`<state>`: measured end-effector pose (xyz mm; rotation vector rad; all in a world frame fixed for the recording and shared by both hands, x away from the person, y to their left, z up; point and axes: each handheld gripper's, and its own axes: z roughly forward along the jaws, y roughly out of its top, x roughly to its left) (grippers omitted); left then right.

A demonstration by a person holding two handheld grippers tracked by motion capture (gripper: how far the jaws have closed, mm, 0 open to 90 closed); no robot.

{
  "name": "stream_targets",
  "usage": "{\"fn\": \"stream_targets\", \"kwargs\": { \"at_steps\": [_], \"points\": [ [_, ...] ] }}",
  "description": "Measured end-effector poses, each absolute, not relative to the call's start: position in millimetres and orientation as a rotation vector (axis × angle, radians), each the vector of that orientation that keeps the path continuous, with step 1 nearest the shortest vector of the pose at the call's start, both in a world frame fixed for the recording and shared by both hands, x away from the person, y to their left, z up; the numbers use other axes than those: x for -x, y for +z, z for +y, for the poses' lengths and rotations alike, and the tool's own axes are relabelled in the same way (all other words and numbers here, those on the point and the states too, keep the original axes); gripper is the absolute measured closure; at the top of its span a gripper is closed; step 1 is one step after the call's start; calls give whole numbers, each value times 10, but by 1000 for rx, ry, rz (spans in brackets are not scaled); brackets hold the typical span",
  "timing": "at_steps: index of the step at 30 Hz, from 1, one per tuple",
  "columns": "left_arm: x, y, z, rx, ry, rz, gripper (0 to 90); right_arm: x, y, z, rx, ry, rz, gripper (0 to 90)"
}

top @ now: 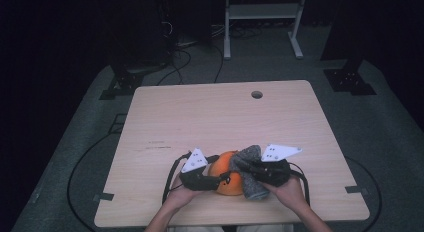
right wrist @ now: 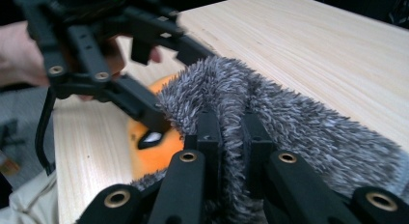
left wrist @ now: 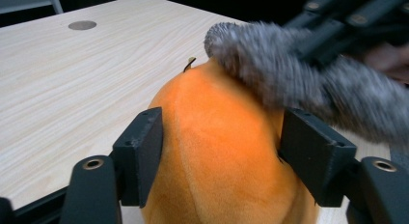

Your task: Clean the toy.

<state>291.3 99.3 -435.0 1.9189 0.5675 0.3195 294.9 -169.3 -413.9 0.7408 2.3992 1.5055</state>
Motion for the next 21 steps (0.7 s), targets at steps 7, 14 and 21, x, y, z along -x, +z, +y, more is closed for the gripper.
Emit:
{"fn": "stream_targets", "kwargs": {
  "at_steps": [7,14,21],
  "points": [
    [-2873,-4351,955,-1951,358,509,364,-3055,-4191,-1936,-872,1481,2367,810],
    [-2928,-4287,1016,-1975,250,492,281,-3067,-4235,-1806,-850,1510,2400,811],
    [-3028,-4357,920,-2023,154,617,205,-2909,-4231,-1737,-780,1482,2398,813]
  ]
}}
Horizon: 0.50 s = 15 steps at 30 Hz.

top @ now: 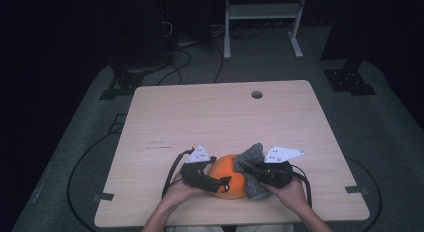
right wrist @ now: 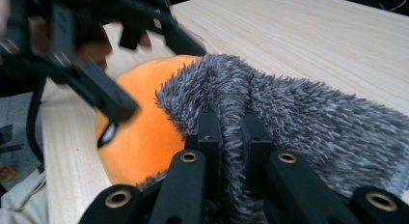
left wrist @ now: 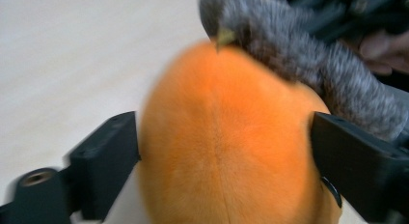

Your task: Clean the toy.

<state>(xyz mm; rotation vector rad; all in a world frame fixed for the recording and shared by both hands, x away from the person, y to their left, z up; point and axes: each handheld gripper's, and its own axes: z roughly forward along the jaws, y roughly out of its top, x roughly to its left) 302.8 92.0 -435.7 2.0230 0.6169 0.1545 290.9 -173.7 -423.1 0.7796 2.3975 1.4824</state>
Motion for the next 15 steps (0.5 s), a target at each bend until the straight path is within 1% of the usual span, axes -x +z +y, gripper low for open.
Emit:
{"fn": "stream_targets", "kwargs": {
  "at_steps": [1,2,3,6,7,9,10,11,12,13,14,15],
  "points": [
    [-2981,-4310,892,-2026,254,564,346,-2923,-4219,-1780,-797,1478,2385,814],
    [-2981,-4310,892,-2026,254,564,386,-2923,-4219,-1780,-797,1478,2385,814],
    [-2944,-4279,880,-2003,323,518,410,-2935,-4156,-1853,-819,1515,2342,814],
    [-2841,-4238,785,-1985,588,358,410,-2952,-4076,-1923,-834,1565,2281,814],
    [-2839,-4255,761,-2004,617,319,401,-2972,-4054,-1949,-844,1588,2261,814],
    [-2874,-4302,774,-1998,549,321,369,-3024,-4074,-1963,-863,1585,2261,814],
    [-2896,-4304,805,-1989,520,349,337,-3051,-4114,-1958,-872,1567,2280,814],
    [-2938,-4289,836,-1968,468,425,264,-3069,-4163,-1950,-889,1574,2299,814],
    [-2966,-4279,850,-1952,437,488,165,-3065,-4204,-1925,-900,1584,2314,815],
    [-3003,-4274,867,-1944,392,554,117,-3048,-4215,-1899,-889,1578,2320,815],
    [-3026,-4291,874,-1956,360,582,122,-3023,-4217,-1864,-863,1571,2327,815],
    [-3025,-4319,876,-1975,368,582,180,-3003,-4211,-1838,-845,1573,2335,815]
  ]
}}
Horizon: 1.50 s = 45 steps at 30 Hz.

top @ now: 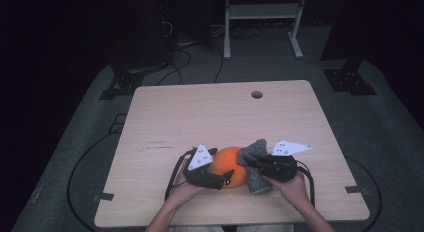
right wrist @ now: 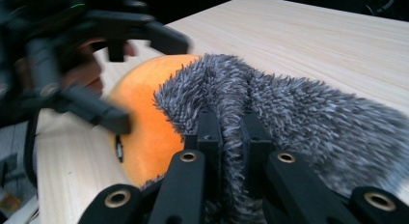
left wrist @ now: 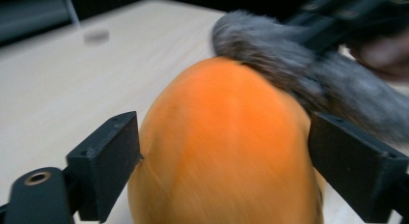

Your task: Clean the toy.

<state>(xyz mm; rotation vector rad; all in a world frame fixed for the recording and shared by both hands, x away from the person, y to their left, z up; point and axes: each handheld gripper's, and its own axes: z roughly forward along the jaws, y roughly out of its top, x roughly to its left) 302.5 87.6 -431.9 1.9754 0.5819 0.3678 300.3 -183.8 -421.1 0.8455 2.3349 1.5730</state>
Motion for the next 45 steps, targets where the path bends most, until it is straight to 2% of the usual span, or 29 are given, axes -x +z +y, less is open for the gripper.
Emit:
{"fn": "stream_targets", "kwargs": {
  "at_steps": [1,3,7,11,13,16,18,21,24,32,37,38,39,41,43,45],
  "points": [
    [-3003,-4344,885,-1972,393,563,253,-2995,-4204,-1824,-832,1560,2343,815],
    [-2957,-4360,895,-1975,417,527,333,-3010,-4210,-1862,-833,1538,2345,814],
    [-2917,-4371,926,-1997,432,467,360,-3109,-4251,-2077,-973,1510,2299,815],
    [-2890,-4368,922,-2010,432,407,361,-3057,-4129,-2068,-894,1672,2267,814],
    [-2899,-4341,938,-2014,396,393,323,-3034,-4117,-1958,-851,1603,2305,815],
    [-3041,-4295,996,-2000,261,577,101,-3012,-4201,-1907,-857,1576,2328,815],
    [-3042,-4317,977,-2025,250,559,121,-3004,-4202,-1911,-854,1579,2330,815],
    [-2953,-4299,910,-2040,436,457,381,-3005,-4126,-1955,-863,1611,2313,815],
    [-2883,-4271,842,-2024,611,304,405,-3004,-4069,-1967,-850,1639,2282,815],
    [-2942,-4370,933,-2017,523,327,364,-3158,-4263,-2111,-972,1586,2309,815],
    [-2938,-4381,928,-2007,515,318,348,-3065,-4139,-2080,-879,1665,2286,815],
    [-2940,-4378,929,-2007,510,324,293,-3048,-4140,-1983,-845,1582,2322,815],
    [-2949,-4371,935,-2003,500,349,293,-3048,-4140,-1983,-845,1582,2322,815],
    [-2993,-4353,970,-1983,436,436,182,-3062,-4192,-1973,-864,1588,2331,815],
    [-3043,-4352,999,-1972,375,514,123,-3075,-4214,-2004,-886,1609,2337,815],
    [-3056,-4361,1014,-1969,341,518,175,-3076,-4235,-2031,-897,1606,2358,815]
  ]
}}
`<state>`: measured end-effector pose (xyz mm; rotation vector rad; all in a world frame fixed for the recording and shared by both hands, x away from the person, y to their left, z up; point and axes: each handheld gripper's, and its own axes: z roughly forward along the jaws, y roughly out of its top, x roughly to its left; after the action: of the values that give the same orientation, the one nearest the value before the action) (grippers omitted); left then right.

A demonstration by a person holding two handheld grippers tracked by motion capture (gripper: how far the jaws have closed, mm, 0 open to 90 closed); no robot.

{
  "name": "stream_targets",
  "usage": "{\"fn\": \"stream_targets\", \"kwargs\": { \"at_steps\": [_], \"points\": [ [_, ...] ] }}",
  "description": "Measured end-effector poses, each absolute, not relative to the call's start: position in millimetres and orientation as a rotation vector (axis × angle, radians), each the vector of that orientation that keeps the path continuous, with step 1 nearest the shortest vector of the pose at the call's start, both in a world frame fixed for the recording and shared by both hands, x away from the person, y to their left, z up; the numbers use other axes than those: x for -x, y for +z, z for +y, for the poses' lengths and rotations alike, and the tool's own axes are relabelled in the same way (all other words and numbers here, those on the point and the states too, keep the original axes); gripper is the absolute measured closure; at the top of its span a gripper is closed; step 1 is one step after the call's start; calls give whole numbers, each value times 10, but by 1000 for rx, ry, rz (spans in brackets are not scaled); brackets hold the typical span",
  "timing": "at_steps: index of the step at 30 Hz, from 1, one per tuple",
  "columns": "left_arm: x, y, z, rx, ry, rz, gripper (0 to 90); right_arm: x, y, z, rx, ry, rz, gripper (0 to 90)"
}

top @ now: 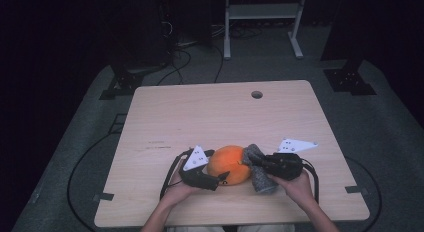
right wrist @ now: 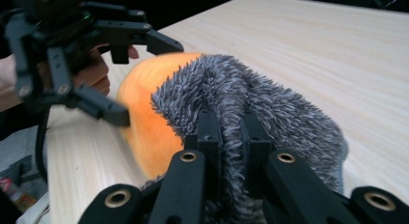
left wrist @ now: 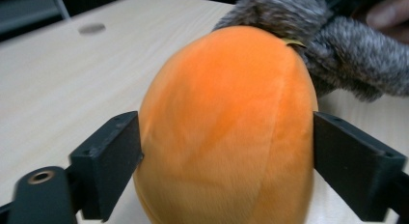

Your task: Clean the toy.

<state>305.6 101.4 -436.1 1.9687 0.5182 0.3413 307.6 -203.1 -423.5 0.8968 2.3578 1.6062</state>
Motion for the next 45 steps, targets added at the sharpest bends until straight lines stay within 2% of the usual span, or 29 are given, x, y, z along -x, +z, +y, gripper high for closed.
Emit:
{"fn": "stream_targets", "kwargs": {
  "at_steps": [2,4,9,15,19,22,27,28,32,33,38,41,45],
  "points": [
    [-3023,-4354,996,-1979,384,473,280,-3075,-4233,-2063,-898,1588,2369,815],
    [-2992,-4350,970,-1986,420,430,340,-3058,-4180,-2084,-898,1562,2352,815],
    [-2927,-4334,899,-2025,496,326,375,-2928,-4026,-1878,-723,1549,2331,815],
    [-2945,-4333,927,-2013,473,340,379,-3039,-4137,-2026,-835,1521,2329,816],
    [-2929,-4322,901,-2020,489,314,383,-2973,-4054,-2042,-794,1555,2303,816],
    [-2935,-4326,906,-2019,483,318,370,-2922,-4009,-1906,-697,1542,2331,815],
    [-3018,-4337,920,-1998,403,487,144,-3003,-4127,-1982,-774,1541,2345,816],
    [-3027,-4345,929,-1993,388,503,152,-3016,-4133,-2017,-797,1540,2341,815],
    [-3002,-4343,953,-1997,440,464,344,-3035,-4108,-2111,-842,1510,2324,816],
    [-2996,-4339,954,-1998,453,453,363,-3019,-4071,-2122,-833,1531,2308,816],
    [-2937,-4267,910,-1991,513,364,406,-2884,-3856,-1988,-681,1620,2282,815],
    [-2906,-4237,916,-2004,530,335,416,-2885,-3922,-1908,-670,1562,2321,815],
    [-2917,-4251,937,-1993,512,353,417,-2979,-4038,-2000,-761,1535,2335,815]
  ]
}}
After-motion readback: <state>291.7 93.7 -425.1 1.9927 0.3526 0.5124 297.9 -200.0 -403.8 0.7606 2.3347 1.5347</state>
